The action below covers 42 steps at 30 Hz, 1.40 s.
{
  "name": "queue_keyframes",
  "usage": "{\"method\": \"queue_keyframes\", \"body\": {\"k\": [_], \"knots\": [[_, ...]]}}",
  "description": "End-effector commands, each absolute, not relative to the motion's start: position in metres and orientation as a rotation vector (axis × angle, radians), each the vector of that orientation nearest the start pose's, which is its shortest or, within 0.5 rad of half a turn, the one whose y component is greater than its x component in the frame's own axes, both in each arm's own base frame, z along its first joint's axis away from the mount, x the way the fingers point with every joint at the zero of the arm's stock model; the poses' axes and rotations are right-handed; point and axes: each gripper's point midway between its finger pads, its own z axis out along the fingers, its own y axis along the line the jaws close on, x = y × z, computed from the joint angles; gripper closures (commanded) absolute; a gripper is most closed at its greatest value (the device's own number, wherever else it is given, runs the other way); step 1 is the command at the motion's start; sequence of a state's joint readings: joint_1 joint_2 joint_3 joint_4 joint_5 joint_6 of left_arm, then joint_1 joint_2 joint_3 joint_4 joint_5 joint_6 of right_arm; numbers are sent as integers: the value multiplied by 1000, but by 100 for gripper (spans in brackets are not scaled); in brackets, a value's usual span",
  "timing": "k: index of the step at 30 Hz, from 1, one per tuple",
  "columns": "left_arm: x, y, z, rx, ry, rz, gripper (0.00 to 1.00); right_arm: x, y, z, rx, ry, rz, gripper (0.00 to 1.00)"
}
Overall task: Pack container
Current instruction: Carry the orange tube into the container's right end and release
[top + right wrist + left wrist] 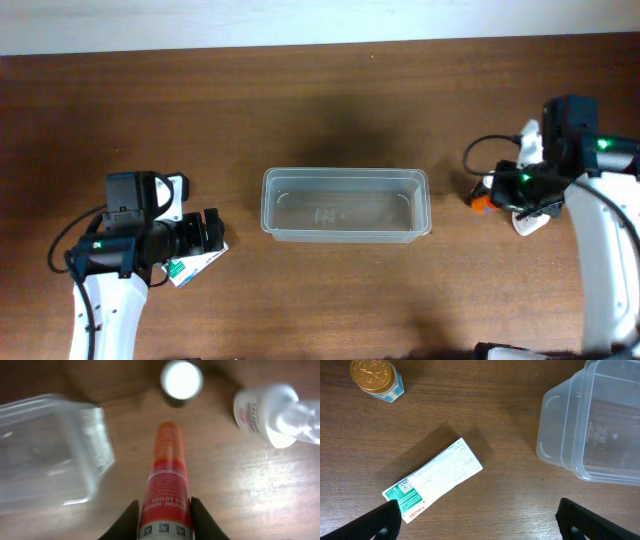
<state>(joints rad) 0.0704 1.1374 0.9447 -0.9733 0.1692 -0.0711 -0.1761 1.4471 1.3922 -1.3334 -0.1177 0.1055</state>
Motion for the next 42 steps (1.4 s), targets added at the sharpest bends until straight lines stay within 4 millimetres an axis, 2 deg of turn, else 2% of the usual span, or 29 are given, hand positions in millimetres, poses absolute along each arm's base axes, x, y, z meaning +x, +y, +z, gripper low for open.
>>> {"method": "queue_keyframes", "body": {"k": [1, 3, 6, 10, 12, 17, 22, 23, 28, 39, 41, 42], "knots": [[262, -13, 148, -123, 2708, -243, 1, 287, 7, 225, 194, 2807, 189, 76], [262, -13, 148, -122, 2708, -243, 1, 290, 35, 237, 52, 2777, 212, 76], [262, -13, 148, -123, 2708, -243, 0, 295, 62, 237, -66, 2758, 236, 76], [262, -13, 148, -123, 2708, -243, 1, 301, 84, 230, -161, 2762, 255, 76], [262, -13, 148, -123, 2708, -243, 1, 305, 94, 219, -198, 2793, 253, 76], [262, -13, 148, -122, 2708, -243, 0, 324, 99, 191, -201, 2850, 243, 76], [262, -13, 148, -122, 2708, -243, 1, 342, 103, 153, -200, 2923, 230, 76], [262, -13, 148, -123, 2708, -243, 1, 348, 102, 138, -197, 2953, 205, 76], [262, -13, 148, -123, 2708, -243, 1, 357, 96, 112, -190, 2997, 124, 78], [262, -13, 148, -122, 2708, -243, 0, 370, 91, 110, -182, 2957, 62, 77], [262, -13, 148, -123, 2708, -243, 1, 370, 91, 110, -182, 2958, 62, 76], [262, -13, 148, -123, 2708, -243, 1, 370, 91, 110, -183, 2958, 62, 73]]}}
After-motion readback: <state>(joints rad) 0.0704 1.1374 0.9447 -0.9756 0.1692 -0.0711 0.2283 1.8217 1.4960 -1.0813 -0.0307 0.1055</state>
